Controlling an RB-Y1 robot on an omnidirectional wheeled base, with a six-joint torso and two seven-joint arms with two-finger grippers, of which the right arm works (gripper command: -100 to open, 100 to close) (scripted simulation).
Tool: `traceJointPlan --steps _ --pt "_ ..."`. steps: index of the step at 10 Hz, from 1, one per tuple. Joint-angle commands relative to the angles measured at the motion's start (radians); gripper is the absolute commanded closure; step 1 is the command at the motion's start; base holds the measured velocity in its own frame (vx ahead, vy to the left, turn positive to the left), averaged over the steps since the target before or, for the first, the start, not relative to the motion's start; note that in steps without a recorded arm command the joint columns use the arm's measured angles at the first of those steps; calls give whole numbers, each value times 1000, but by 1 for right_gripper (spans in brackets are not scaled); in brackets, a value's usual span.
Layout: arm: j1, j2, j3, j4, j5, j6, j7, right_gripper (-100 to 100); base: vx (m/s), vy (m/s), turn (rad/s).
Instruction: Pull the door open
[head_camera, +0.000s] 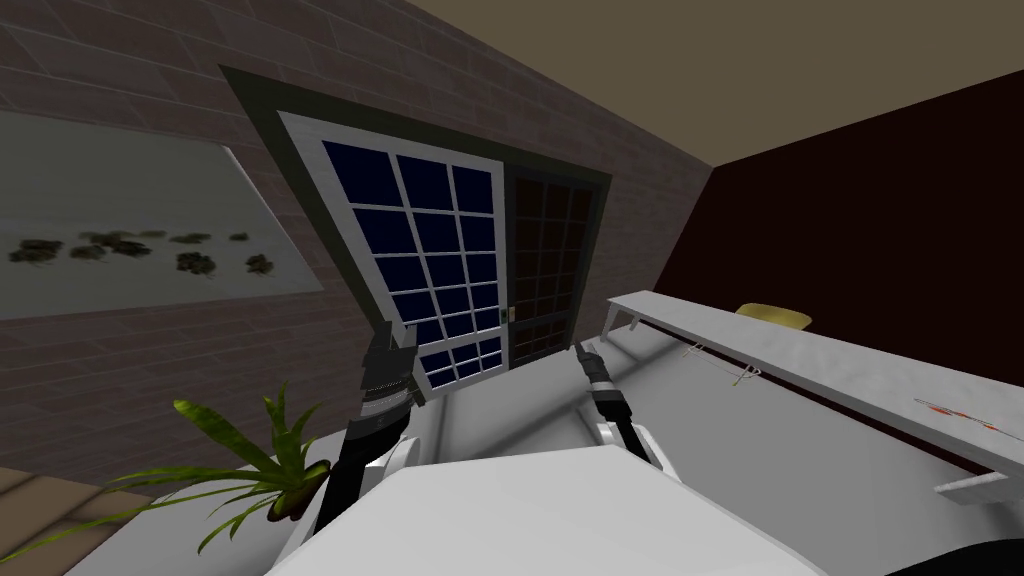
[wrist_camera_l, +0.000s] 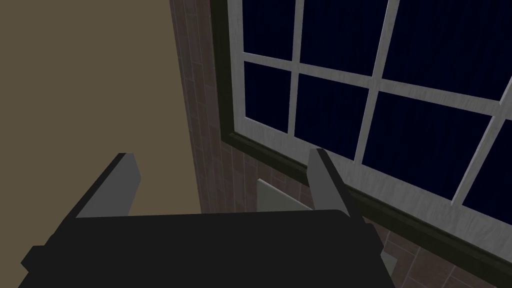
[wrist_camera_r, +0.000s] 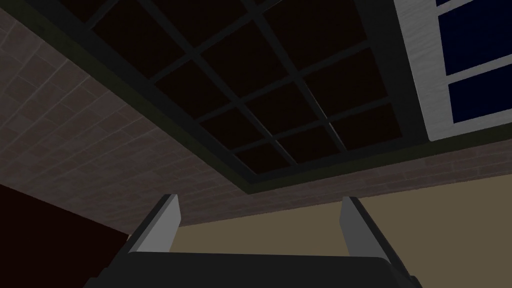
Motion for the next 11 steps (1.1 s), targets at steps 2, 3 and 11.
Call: traceJointPlan --steps 2,3,11 --pt "-24 2 -11 71 35 -21 58 -100 116 39 54" --pt "-34 3 -16 99 48 -30 80 -100 90 40 42" --pt "-112 17 -50 318 152 -97 247 -100 105 30 49"
